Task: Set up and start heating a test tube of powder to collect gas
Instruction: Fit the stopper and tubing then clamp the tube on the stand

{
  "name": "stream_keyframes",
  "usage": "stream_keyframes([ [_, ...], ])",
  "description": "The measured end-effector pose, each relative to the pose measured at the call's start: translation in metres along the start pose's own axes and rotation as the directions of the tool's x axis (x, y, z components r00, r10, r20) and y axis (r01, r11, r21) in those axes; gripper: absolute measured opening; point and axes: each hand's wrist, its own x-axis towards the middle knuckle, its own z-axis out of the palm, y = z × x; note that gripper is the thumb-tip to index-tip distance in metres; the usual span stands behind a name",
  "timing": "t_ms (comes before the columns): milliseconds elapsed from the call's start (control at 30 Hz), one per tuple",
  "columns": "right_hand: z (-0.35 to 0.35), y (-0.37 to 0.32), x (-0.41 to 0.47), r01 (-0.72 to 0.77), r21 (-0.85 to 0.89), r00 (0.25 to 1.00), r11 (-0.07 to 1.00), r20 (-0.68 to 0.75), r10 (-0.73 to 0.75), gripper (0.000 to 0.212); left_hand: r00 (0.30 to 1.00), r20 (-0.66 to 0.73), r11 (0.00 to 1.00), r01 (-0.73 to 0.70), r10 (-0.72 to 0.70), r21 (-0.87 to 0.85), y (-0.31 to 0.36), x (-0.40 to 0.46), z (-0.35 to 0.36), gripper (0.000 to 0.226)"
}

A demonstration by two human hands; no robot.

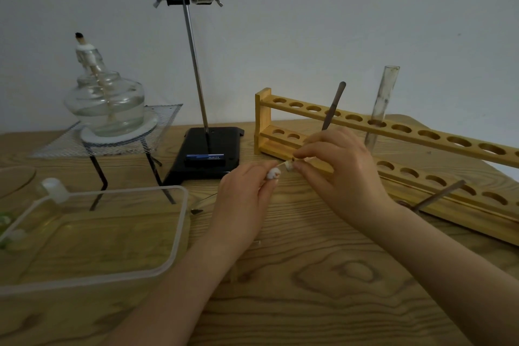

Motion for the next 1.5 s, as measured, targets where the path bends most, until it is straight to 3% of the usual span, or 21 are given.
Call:
stream_keyframes([
  [133,-0.003,-0.01,-0.009,-0.075,0.162,0.992,0.984,0.108,0.058,0.023,1.0,0.01,1.0,0.029,-0.029,-0.002,0.002,0.001,-0.003,0.034],
  [333,0.005,-0.012,-0.014,-0.39,0.191,0.907,0.901,0.249,0.34,0.015,0.999,0.01,0.999,0.033,-0.033,0.004,0.009,0.002,-0.008,0.038],
  [400,0.007,-0.014,-0.011,-0.502,0.265,0.853,0.823,0.308,0.421,0.016,1.0,-0.002,1.0,0.022,-0.022,-0.003,0.011,0.001,-0.01,0.038],
  [533,0.002,-0.024,-0.001,-0.648,0.528,0.759,0.548,0.394,0.519,0.018,1.0,-0.004,1.0,0.008,-0.008,0.016,0.017,0.002,-0.014,0.04],
  [667,-0.003,-0.031,0.004,-0.638,0.665,0.738,0.388,0.384,0.555,0.013,0.999,-0.038,1.0,-0.02,0.02,0.003,0.026,0.003,-0.021,0.046],
  [900,-0.009,-0.038,0.012,-0.56,0.798,0.738,0.221,0.36,0.571,0.016,0.993,-0.079,0.995,-0.087,0.091,0.051,0.036,0.011,-0.035,0.042],
  [1067,-0.018,-0.043,0.027,-0.443,0.896,0.719,-0.004,0.358,0.595,0.017,0.989,-0.082,0.991,-0.114,0.119,0.068,0.044,0.017,-0.05,0.043],
  [1500,-0.044,-0.039,0.093,-0.245,0.949,0.678,-0.197,0.313,0.665,0.019,0.957,-0.23,0.962,-0.118,0.177,0.248,0.033,0.049,-0.128,0.044],
])
